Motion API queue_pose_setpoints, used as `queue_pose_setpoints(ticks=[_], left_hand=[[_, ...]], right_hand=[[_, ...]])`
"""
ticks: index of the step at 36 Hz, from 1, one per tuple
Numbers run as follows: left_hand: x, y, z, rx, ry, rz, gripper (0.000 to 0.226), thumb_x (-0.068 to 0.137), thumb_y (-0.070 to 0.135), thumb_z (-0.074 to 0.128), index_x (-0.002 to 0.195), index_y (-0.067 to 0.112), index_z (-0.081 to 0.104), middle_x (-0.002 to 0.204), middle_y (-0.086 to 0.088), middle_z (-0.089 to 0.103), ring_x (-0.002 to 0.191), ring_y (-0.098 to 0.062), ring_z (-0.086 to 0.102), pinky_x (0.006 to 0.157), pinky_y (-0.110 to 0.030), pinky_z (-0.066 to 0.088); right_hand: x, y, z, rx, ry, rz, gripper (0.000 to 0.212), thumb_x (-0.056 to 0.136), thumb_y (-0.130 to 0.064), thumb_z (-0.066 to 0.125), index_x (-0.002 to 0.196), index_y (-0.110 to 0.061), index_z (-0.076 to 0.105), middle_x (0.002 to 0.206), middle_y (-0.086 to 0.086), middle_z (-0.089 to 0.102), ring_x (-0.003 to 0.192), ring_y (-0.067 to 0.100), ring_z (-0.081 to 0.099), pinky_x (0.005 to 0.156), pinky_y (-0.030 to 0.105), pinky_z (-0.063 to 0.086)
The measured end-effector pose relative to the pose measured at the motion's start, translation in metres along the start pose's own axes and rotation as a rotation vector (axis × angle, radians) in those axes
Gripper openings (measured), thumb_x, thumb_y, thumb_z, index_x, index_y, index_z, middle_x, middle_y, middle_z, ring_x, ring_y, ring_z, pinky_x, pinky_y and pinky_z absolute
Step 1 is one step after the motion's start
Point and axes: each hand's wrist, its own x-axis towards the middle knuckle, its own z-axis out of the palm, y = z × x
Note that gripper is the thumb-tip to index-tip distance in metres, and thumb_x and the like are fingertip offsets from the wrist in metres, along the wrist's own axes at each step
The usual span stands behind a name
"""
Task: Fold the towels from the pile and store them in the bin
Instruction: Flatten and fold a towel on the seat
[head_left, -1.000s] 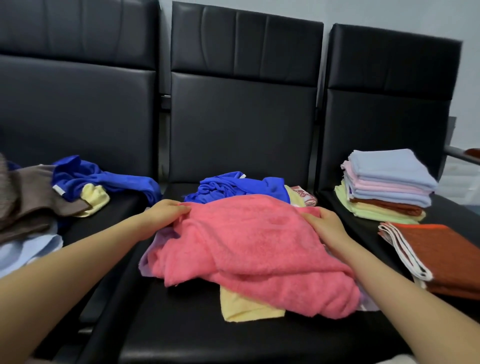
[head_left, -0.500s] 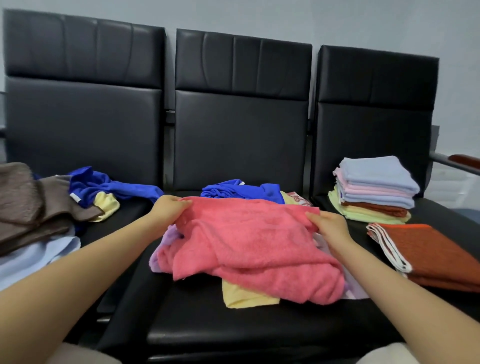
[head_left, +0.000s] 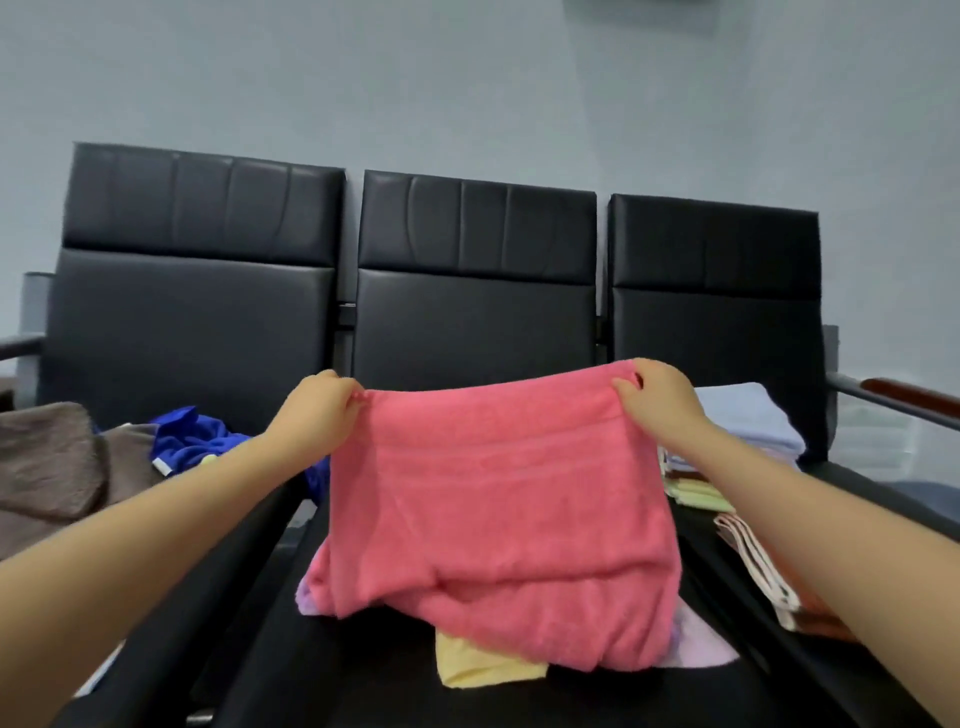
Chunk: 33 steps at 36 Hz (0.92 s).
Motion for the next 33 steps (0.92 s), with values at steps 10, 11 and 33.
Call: queue_pose_setpoints(ticks=[10, 11, 33], left_hand=[[0.052, 0.050, -0.090, -0.608, 0.274, -0.168, 0.023, 0.100, 0.016, 0.036, 0.097, 0.011, 0.058, 0.084, 0.000, 0.055, 0.080, -0.018, 0.047, 0.061, -0.031, 0.035], [0.053, 0.056, -0.097, -0.680, 0.272, -0.174, 0.024, 0.100, 0.016, 0.036, 0.090, 0.015, 0.057, 0.079, 0.003, 0.053, 0.075, -0.016, 0.046, 0.058, -0.029, 0.035], [0.048, 0.067, -0.116, -1.288, -0.011, -0.494, 0.032, 0.094, 0.010, 0.038, 0.063, 0.017, 0.037, 0.035, 0.006, 0.034, 0.027, -0.008, 0.033, 0.033, -0.009, 0.025]], right_hand=[[0.031, -0.065, -0.067, 0.850, 0.084, 0.153, 0.019, 0.101, -0.013, 0.048, 0.090, -0.020, 0.063, 0.090, -0.003, 0.064, 0.084, 0.014, 0.062, 0.069, 0.026, 0.049], [0.033, -0.069, -0.072, 0.938, 0.082, 0.176, 0.020, 0.101, -0.012, 0.048, 0.088, -0.019, 0.062, 0.089, -0.001, 0.064, 0.081, 0.013, 0.062, 0.067, 0.025, 0.050], [0.051, -0.065, -0.065, 1.346, -0.144, 0.392, 0.025, 0.088, 0.007, 0.042, 0.079, -0.006, 0.062, 0.062, 0.002, 0.055, 0.049, 0.011, 0.053, 0.052, 0.023, 0.045]])
